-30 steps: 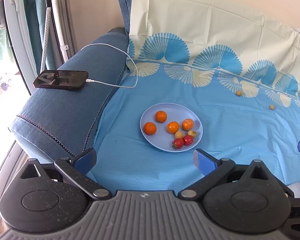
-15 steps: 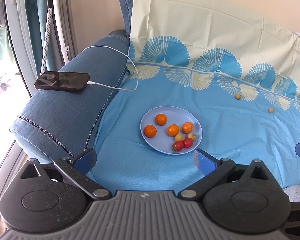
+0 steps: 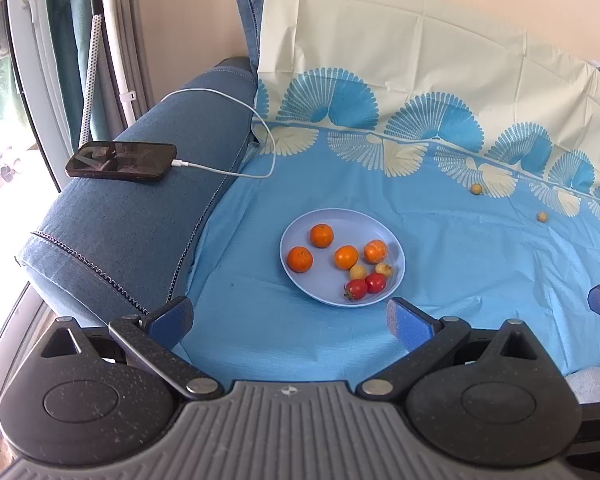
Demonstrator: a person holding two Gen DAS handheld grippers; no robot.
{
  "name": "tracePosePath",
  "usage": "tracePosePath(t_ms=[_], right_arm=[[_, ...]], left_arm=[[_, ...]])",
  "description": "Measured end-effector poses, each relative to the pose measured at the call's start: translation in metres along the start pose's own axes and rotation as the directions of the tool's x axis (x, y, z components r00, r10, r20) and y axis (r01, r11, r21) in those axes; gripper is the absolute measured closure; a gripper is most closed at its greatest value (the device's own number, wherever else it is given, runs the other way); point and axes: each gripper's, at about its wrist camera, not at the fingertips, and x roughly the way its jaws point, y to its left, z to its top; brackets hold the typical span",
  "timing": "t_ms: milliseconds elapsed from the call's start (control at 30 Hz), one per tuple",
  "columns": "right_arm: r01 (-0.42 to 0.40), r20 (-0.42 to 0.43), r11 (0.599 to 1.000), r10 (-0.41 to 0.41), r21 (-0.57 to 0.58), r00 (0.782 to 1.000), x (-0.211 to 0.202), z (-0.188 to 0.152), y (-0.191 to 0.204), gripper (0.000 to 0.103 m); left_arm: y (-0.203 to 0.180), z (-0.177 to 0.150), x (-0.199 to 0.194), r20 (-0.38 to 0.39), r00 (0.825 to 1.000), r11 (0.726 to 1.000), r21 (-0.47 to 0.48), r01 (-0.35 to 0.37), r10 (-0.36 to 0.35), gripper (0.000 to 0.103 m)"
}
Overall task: Organize fruits
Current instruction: 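Lift both open tools away from the plate and turn toward the sheet, then grasp a small yellow fruit with the left tool while the right tool grasps another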
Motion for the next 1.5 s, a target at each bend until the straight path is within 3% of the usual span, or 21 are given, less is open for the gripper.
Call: tracePosePath(t_ms=[433,767,967,1167,1300,1367,1500], right_arm=[[0.006,-0.015,1.000,-0.005,0.029,1.000,0.010,-0.001,-0.006,0.001],[0.083,-0.025,0.989,-0.080,0.124,0.996,0.025,-0.008,-0.051,0.001],[0.229,-0.038,0.955,-0.226,0.189,0.973,0.046,-0.009,-0.122,0.001],[0.362,-0.048,0.893,-0.363,0.269,0.930,0.089,-0.006,-0.231,0.001],[0.429,-0.061,0.852,-0.432,0.301,0.900,0.144,-0.009,-0.312,0.001],[0.435,-0.076,0.841,-0.435,0.323,0.897,0.179,-0.013,-0.349,0.001],[0.445,-0.130,0.828,-0.427,0.342,0.895,0.252,-0.028,-0.411,0.001]], left_arm=[[-0.007,0.008,0.016,-0.033,0.999,1.000,0.011,0.000,0.001,0.000],[-0.058,0.038,0.057,-0.095,0.995,0.997,0.072,0.039,-0.032,0.000],[-0.118,0.081,0.108,-0.116,0.991,0.991,0.101,0.085,-0.073,0.000],[-0.207,0.137,0.187,-0.123,0.981,0.980,0.111,0.165,-0.151,0.000],[-0.276,0.161,0.263,-0.173,0.966,0.967,0.133,0.218,-0.194,0.000],[-0.304,0.167,0.303,-0.194,0.961,0.963,0.147,0.227,-0.197,0.000],[-0.352,0.175,0.374,-0.187,0.969,0.959,0.204,0.196,-0.159,0.000]])
